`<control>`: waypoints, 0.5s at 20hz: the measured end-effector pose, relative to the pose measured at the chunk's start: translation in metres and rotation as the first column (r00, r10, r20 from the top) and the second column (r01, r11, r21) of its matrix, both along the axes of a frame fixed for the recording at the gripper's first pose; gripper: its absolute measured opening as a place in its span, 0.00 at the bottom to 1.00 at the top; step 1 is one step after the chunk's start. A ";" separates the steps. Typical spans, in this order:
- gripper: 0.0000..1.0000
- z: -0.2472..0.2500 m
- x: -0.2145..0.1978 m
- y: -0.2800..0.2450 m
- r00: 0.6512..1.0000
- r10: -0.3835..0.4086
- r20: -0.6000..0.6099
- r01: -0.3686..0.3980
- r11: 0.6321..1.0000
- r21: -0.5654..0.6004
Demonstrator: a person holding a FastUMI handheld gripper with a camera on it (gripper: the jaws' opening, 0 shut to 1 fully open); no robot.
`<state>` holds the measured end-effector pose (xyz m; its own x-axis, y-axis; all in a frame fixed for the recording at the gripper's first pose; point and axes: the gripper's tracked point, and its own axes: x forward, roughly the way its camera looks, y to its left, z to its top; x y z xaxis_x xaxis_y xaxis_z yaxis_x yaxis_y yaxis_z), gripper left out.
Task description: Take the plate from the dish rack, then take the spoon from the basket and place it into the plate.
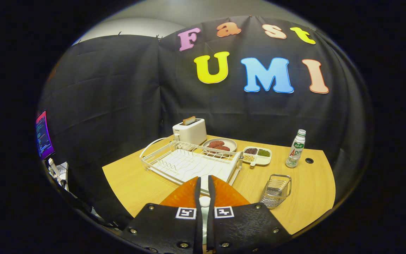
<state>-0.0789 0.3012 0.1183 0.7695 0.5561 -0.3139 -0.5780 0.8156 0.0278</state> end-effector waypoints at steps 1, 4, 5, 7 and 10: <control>0.04 -0.006 0.002 0.005 1.000 0.009 -0.008 -0.009 1.000 -0.007; 0.05 -0.022 0.005 0.018 0.998 0.024 -0.053 -0.024 1.000 -0.014; 0.05 -0.025 0.005 0.022 0.998 0.029 -0.061 -0.030 0.999 -0.017; 0.04 -0.033 0.008 0.029 0.997 0.036 -0.071 -0.039 0.999 -0.033; 0.05 -0.047 0.009 0.040 0.994 0.046 -0.098 -0.052 0.997 -0.057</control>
<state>-0.0698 0.3411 0.0714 0.7064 0.5706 -0.4189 -0.6144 0.7881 0.0374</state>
